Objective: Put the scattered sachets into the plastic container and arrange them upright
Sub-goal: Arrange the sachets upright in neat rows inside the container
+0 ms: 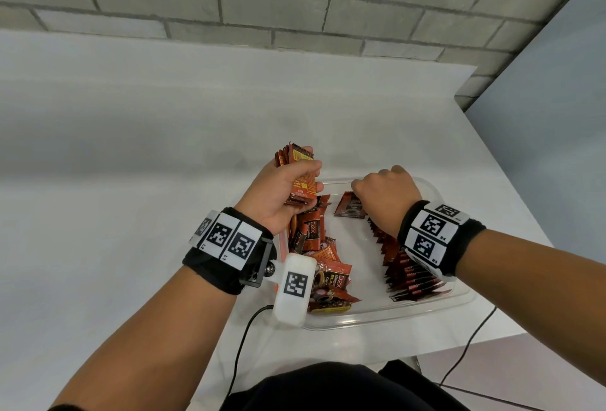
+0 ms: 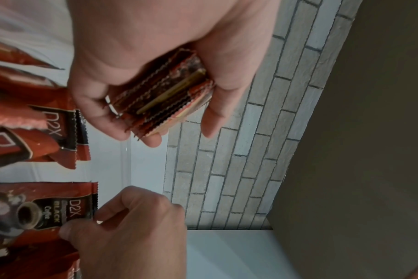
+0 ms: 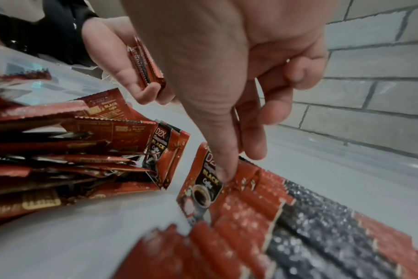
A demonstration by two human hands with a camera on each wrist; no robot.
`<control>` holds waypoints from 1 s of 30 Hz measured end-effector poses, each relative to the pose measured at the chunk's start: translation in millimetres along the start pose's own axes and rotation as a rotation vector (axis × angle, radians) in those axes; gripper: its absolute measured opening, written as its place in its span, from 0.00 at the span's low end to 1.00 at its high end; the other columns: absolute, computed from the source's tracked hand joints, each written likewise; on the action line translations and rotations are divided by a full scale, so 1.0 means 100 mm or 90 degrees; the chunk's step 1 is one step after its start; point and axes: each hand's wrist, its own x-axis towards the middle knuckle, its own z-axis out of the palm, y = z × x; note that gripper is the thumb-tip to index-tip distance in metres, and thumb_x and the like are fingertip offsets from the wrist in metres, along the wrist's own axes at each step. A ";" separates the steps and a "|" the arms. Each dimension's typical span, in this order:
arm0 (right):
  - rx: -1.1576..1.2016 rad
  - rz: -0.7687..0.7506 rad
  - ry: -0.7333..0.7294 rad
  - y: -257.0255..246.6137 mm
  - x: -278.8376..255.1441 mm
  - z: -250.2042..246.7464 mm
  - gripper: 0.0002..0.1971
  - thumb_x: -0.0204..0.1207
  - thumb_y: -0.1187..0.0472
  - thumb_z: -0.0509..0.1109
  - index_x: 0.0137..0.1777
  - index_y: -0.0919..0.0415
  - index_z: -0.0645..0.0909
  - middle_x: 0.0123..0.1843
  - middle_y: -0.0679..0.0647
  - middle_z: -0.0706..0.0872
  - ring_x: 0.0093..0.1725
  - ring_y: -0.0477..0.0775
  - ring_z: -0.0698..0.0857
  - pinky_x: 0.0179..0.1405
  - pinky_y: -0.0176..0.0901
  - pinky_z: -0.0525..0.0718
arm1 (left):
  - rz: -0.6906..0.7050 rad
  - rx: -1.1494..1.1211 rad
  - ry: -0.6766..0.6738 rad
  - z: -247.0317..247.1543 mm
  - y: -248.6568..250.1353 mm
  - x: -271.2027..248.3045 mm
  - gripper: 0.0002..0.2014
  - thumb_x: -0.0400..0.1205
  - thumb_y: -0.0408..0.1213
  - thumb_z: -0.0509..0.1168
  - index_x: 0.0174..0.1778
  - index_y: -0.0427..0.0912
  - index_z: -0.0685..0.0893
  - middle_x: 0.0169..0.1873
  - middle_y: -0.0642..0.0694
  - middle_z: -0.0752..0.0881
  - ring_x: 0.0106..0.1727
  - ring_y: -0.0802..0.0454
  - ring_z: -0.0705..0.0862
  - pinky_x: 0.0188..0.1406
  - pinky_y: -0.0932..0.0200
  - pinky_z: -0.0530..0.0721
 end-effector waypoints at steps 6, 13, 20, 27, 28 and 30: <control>-0.012 0.005 0.016 0.03 0.01 0.04 0.09 0.77 0.70 0.57 0.42 0.55 0.66 0.28 0.48 0.64 0.36 0.55 0.71 0.45 0.44 0.63 | 0.001 0.001 -0.001 0.00 0.00 0.01 0.10 0.79 0.34 0.69 0.55 0.45 0.82 0.43 0.46 0.85 0.41 0.51 0.86 0.42 0.54 0.83; 0.035 0.014 0.028 0.09 0.03 0.09 0.09 0.81 0.61 0.62 0.41 0.55 0.67 0.30 0.46 0.70 0.33 0.53 0.72 0.44 0.42 0.64 | -0.003 -0.019 -0.006 0.01 0.01 0.00 0.08 0.79 0.36 0.69 0.53 0.46 0.82 0.43 0.45 0.84 0.39 0.50 0.86 0.40 0.54 0.83; 0.522 0.167 0.142 0.47 -0.16 -0.08 0.07 0.78 0.51 0.69 0.44 0.53 0.84 0.41 0.49 0.87 0.38 0.47 0.83 0.37 0.35 0.76 | -0.023 -0.097 -0.067 0.01 0.03 -0.04 0.10 0.83 0.30 0.60 0.56 0.41 0.84 0.47 0.38 0.87 0.42 0.43 0.89 0.41 0.51 0.88; 0.897 0.056 0.086 0.35 -0.43 -0.28 0.13 0.73 0.48 0.73 0.58 0.41 0.80 0.49 0.43 0.87 0.39 0.43 0.85 0.40 0.34 0.78 | 0.002 0.004 -0.206 0.21 0.02 -0.15 0.20 0.74 0.26 0.67 0.63 0.40 0.81 0.51 0.40 0.89 0.48 0.45 0.89 0.46 0.51 0.89; 0.933 0.037 0.085 0.32 -0.45 -0.29 0.14 0.73 0.51 0.74 0.57 0.40 0.80 0.49 0.45 0.87 0.39 0.45 0.86 0.37 0.34 0.80 | 0.005 0.012 -0.216 0.23 0.00 -0.15 0.23 0.72 0.26 0.68 0.65 0.39 0.80 0.52 0.39 0.89 0.49 0.45 0.89 0.49 0.49 0.89; 1.002 0.035 0.097 0.28 -0.46 -0.28 0.17 0.71 0.58 0.76 0.57 0.41 0.79 0.46 0.49 0.86 0.38 0.48 0.86 0.31 0.33 0.81 | 0.010 0.021 -0.228 0.27 -0.02 -0.15 0.25 0.71 0.28 0.68 0.66 0.39 0.79 0.53 0.38 0.88 0.51 0.44 0.88 0.51 0.46 0.88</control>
